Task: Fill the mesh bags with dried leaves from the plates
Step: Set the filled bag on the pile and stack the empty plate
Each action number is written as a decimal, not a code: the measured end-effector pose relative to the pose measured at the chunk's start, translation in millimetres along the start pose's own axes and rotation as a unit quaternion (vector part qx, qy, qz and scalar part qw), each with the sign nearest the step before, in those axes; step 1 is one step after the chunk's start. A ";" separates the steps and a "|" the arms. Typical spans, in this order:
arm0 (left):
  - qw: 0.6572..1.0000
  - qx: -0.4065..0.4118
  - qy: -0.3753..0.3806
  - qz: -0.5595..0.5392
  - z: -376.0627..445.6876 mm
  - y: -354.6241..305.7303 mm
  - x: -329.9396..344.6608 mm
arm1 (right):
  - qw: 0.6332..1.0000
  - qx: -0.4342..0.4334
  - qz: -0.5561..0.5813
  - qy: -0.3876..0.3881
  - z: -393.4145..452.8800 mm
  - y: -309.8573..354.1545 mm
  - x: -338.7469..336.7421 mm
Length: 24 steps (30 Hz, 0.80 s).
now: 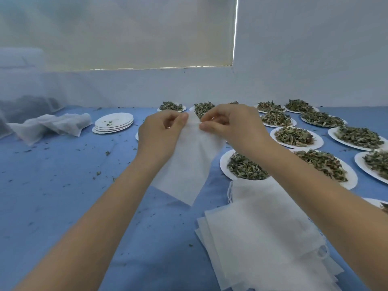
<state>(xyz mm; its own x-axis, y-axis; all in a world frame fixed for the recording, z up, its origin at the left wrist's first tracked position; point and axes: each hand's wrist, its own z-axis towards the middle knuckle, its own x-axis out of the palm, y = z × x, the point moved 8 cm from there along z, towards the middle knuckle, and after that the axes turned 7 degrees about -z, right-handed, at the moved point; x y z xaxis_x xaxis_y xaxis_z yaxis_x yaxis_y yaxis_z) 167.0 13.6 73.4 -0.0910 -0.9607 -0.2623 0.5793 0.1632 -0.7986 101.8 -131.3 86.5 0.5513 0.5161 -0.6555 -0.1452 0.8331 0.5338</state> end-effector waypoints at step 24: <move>0.996 0.075 -0.021 -0.039 10.1 14.8 36.7 | 0.997 -0.002 0.012 0.075 14.4 -27.3 32.4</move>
<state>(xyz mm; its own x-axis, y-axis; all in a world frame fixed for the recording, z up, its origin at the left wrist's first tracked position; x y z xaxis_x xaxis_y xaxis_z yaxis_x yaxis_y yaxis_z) 180.4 -21.5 57.4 -0.1083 -0.9783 -0.1764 0.6866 0.0547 -0.7250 135.5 -140.2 58.5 0.4192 0.5592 -0.7152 -0.1608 0.8210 0.5478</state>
